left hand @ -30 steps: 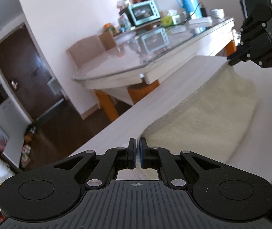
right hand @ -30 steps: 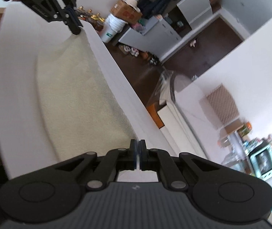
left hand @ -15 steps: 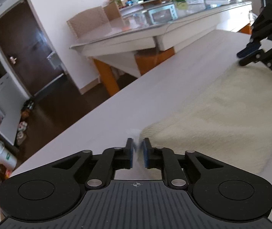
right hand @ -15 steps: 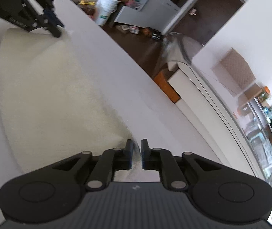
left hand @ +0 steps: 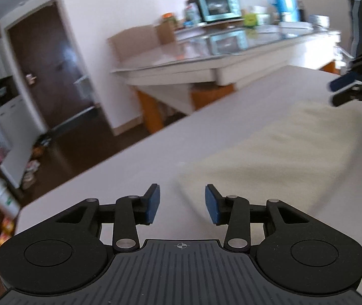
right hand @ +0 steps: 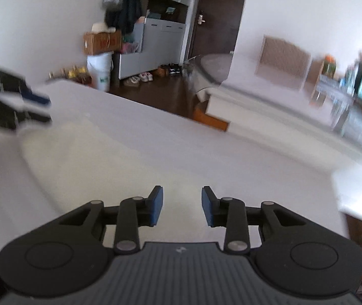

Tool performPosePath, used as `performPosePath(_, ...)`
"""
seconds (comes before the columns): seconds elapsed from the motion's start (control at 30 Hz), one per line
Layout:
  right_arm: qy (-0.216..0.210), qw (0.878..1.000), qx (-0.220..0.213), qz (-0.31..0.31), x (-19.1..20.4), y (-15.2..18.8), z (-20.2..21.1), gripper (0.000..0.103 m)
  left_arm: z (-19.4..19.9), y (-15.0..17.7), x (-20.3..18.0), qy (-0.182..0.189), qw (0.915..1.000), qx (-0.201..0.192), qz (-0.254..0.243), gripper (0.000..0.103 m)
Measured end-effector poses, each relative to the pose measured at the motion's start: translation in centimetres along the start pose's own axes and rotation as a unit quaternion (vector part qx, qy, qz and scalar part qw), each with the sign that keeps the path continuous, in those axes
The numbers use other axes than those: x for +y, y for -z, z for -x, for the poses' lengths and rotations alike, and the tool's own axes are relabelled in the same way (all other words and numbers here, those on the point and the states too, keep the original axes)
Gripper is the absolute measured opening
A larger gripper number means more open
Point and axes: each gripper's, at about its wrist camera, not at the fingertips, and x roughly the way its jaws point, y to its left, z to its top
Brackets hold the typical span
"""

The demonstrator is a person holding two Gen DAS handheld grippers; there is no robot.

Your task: Fold towel

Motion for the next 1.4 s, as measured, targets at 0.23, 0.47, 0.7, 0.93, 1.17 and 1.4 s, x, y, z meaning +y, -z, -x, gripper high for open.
performPosePath(0.23, -0.008, 0.999, 0.023, -0.027, 1.8, 2.2, 0.9, 0.037, 0.6, 1.4, -2.0, 0.026, 0.9994, 0.006, -0.019, 0.041)
performPosePath(0.47, 0.008, 1.0, 0.03, -0.007, 1.1, 2.5, 0.5, 0.044, 1.9, 2.1, -3.2, 0.042, 0.999, 0.013, -0.007, 0.038)
performPosePath(0.7, 0.055, 0.997, 0.021, 0.042, 1.0, 2.6, -0.7, 0.047, 4.8, 2.9, -6.4, 0.071, 0.9974, 0.014, 0.008, 0.036)
performPosePath(0.93, 0.083, 0.995, 0.017, 0.053, 0.1, 2.0, -1.6, 0.051, 6.4, 2.6, -9.7, 0.112, 0.9936, 0.013, -0.003, 0.036)
performPosePath(1.17, 0.013, 0.997, -0.044, 0.066, 4.1, 2.4, 3.9, 0.054, 7.4, 2.8, -7.7, 0.074, 0.9972, 0.004, 0.005, 0.043)
performPosePath(1.4, -0.105, 0.98, -0.05, 0.161, 13.7, 5.0, 6.5, 0.054, 7.7, 2.8, -3.8, 0.006, 0.9999, 0.0, 0.01, 0.066)
